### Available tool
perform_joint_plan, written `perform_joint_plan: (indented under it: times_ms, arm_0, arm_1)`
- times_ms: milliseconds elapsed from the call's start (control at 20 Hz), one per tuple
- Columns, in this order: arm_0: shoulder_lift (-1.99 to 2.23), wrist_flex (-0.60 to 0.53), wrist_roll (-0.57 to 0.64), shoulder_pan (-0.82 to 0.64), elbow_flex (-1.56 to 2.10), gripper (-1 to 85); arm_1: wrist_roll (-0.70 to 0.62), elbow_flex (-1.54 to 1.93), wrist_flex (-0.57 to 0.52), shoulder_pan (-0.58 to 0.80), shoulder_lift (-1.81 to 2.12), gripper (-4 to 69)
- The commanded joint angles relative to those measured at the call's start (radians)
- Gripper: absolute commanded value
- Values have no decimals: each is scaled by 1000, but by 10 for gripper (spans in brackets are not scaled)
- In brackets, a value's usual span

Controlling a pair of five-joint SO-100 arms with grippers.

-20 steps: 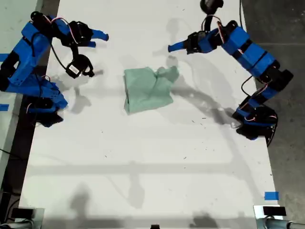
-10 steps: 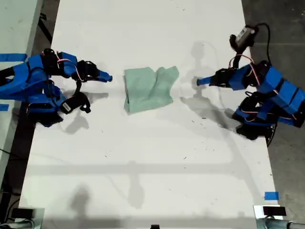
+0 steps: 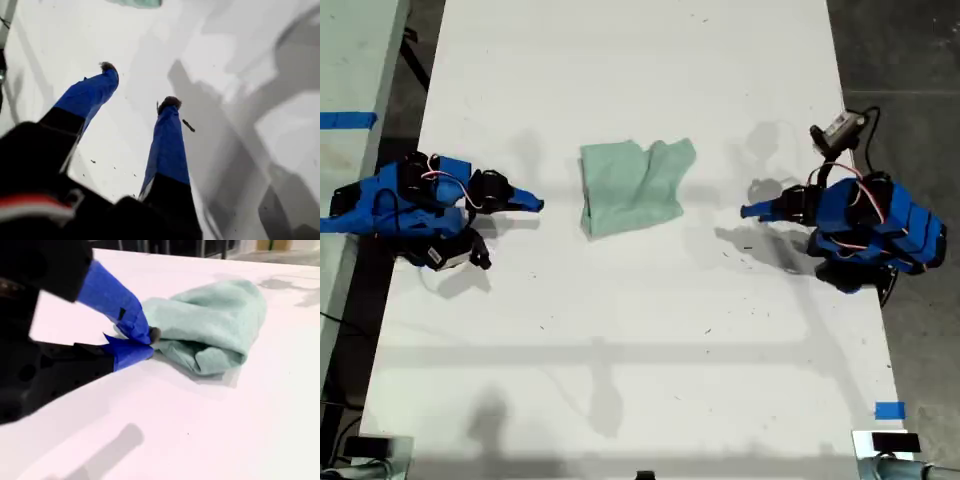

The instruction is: Fold tshirt

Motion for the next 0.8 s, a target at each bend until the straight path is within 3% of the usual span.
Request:
perform_joint_plan:
  times_ms: [0, 100, 150, 250, 300, 750]
  arm_0:
    - [104, 29, -21, 51, 11, 43]
    - [104, 60, -17, 55, 11, 51]
    - [104, 60, -18, 55, 11, 53]
    - [104, 63, -34, 51, 11, 57]
    - [104, 63, -34, 48, 11, 58]
    - [104, 63, -34, 41, 11, 59]
  arm_1:
    - [164, 87, -48, 3, -9, 189]
    - [196, 92, -63, -5, 11, 188]
    - [115, 92, -60, 2, 11, 188]
    - [-313, 92, -60, 5, 11, 186]
    - [-460, 87, -49, 3, 11, 179]
    - [-440, 86, -44, -2, 11, 160]
